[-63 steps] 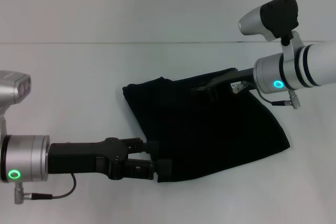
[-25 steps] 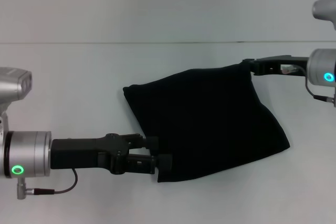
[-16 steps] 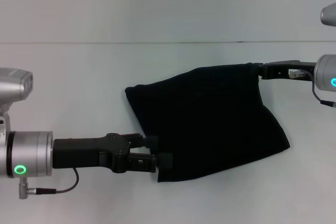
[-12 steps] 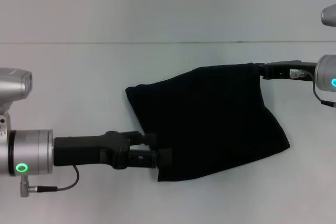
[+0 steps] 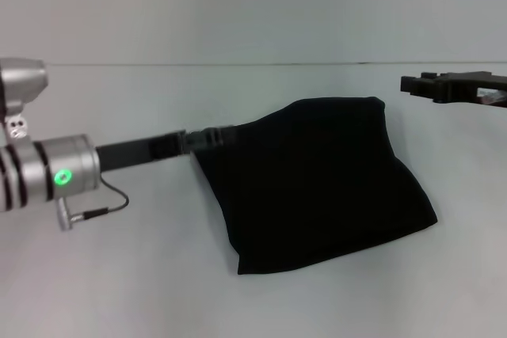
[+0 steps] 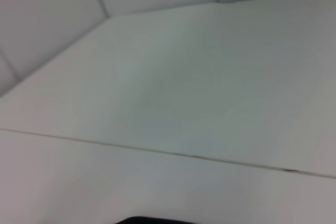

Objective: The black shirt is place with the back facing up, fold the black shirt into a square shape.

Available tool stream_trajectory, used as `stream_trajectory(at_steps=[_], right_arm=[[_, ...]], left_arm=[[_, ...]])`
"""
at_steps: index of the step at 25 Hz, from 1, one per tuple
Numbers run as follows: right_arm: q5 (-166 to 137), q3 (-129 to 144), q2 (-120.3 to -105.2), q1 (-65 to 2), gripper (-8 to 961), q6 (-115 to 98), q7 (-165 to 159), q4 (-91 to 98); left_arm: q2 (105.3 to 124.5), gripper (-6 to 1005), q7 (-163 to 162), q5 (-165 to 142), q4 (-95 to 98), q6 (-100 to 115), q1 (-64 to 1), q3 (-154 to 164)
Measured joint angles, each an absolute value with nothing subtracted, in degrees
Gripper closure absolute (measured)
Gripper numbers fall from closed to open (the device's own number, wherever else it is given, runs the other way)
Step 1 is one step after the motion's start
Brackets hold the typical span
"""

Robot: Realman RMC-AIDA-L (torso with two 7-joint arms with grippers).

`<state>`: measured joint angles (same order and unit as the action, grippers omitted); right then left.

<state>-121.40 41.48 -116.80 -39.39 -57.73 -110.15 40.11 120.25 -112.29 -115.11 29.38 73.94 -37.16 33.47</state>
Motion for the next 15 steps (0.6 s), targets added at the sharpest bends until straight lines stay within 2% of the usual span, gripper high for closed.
stream_trajectory(at_steps=[6,11,15], right_arm=[[-121.33,38.54,-115.73,-37.01,464,-64.38,-110.29,42.88],[-121.37,37.74,-115.58,-36.07,220,-64.64,-109.87,42.97],[-121.54,37.7,-115.57,-35.73,126,-64.64,-109.78,42.99]], left_arm=[[120.25,118,-118.09,-115.67,24.79,60.98,-40.78,35.2],[120.23,121,-122.32,-115.73,23.8,54.39,-42.74,41.03],[120.48,124,-124.6,-115.75,23.4,51.34,-43.79,44.51]])
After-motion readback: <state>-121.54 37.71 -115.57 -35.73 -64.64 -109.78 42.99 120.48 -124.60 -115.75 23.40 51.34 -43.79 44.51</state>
